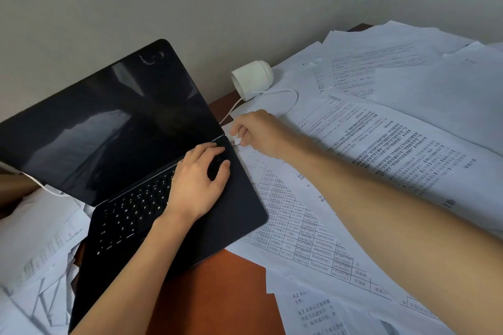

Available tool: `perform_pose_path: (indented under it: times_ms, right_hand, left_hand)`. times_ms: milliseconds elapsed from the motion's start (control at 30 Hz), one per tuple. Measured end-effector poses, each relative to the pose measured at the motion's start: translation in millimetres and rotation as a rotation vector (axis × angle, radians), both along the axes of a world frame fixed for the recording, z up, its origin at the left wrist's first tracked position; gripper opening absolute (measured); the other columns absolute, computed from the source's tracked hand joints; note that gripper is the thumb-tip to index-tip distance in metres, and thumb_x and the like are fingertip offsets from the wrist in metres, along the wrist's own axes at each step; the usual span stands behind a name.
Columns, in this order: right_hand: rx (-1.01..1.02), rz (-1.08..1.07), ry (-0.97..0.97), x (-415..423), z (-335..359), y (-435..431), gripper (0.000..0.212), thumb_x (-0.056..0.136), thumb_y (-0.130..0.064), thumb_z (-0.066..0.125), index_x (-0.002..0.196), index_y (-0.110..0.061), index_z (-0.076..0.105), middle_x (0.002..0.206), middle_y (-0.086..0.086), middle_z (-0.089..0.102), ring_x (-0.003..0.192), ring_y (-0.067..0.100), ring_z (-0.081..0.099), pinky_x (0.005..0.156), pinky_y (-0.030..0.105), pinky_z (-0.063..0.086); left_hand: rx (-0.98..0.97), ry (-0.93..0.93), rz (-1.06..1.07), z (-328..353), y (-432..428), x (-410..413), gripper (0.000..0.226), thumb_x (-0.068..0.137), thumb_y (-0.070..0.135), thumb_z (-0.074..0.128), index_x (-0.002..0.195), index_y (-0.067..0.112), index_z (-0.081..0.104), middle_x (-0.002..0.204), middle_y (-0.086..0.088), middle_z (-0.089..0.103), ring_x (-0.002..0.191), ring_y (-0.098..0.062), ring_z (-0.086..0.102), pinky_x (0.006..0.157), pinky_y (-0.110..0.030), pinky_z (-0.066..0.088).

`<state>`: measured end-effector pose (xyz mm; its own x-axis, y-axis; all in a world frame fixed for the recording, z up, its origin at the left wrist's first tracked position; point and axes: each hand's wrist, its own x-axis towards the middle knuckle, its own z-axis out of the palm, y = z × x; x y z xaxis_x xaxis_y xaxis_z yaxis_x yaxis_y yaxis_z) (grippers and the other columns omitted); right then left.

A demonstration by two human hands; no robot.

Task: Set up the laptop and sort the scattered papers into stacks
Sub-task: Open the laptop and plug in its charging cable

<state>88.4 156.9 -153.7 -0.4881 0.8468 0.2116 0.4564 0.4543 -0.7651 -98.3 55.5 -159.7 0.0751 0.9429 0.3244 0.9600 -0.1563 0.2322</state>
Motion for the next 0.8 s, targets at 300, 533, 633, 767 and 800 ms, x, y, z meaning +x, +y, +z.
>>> perform_pose_path:
  times_ms: [300, 533, 633, 767, 800]
  right_hand:
    - [0.101, 0.014, -0.016, -1.8, 2.6, -2.3, 0.022, 0.088, 0.008, 0.058, 0.097, -0.012, 0.063, 0.093, 0.0, 0.061, 0.084, 0.014, 0.06, 0.069, 0.026, 0.049]
    - [0.089, 0.018, 0.001, -2.0, 0.4, -0.7, 0.022, 0.089, 0.008, 0.056, 0.096, -0.011, 0.063, 0.087, -0.003, 0.059, 0.074, 0.007, 0.056, 0.064, 0.024, 0.046]
    - [0.104, 0.014, -0.011, -1.4, -0.9, -0.3, 0.02, 0.09, 0.005, 0.057, 0.098, -0.012, 0.063, 0.088, -0.003, 0.061, 0.075, 0.007, 0.058, 0.065, 0.03, 0.05]
    - [0.207, -0.012, -0.139, -1.2, -2.4, -0.2, 0.021, 0.095, -0.005, 0.061, 0.112, -0.017, 0.064, 0.102, 0.0, 0.061, 0.092, 0.019, 0.063, 0.08, 0.034, 0.053]
    - [0.239, -0.027, -0.178, -0.5, -2.6, -0.7, 0.025, 0.096, -0.005, 0.061, 0.115, -0.02, 0.064, 0.105, 0.001, 0.059, 0.092, 0.02, 0.062, 0.081, 0.033, 0.052]
  left_hand:
    - [-0.003, 0.022, 0.014, -0.3, 0.7, -0.1, 0.064, 0.094, 0.059, 0.037, 0.136, 0.021, 0.067, 0.144, 0.006, 0.059, 0.136, -0.017, 0.049, 0.112, -0.042, 0.041]
    - [-0.017, 0.024, 0.021, 1.2, -0.6, 0.8, 0.066, 0.094, 0.06, 0.036, 0.138, 0.022, 0.066, 0.145, 0.006, 0.057, 0.138, -0.016, 0.048, 0.114, -0.043, 0.04]
    - [-0.013, 0.015, 0.024, 0.9, -1.0, 0.4, 0.064, 0.094, 0.059, 0.037, 0.136, 0.022, 0.067, 0.145, 0.006, 0.058, 0.138, -0.016, 0.048, 0.114, -0.043, 0.04]
    - [-0.014, 0.004, 0.027, 0.7, -2.3, 0.3, 0.063, 0.095, 0.059, 0.037, 0.137, 0.023, 0.066, 0.145, 0.009, 0.057, 0.138, -0.014, 0.047, 0.114, -0.04, 0.038]
    - [-0.015, 0.0, 0.026, 0.6, -2.6, 0.3, 0.062, 0.095, 0.059, 0.038, 0.138, 0.023, 0.066, 0.146, 0.009, 0.057, 0.138, -0.014, 0.047, 0.114, -0.039, 0.037]
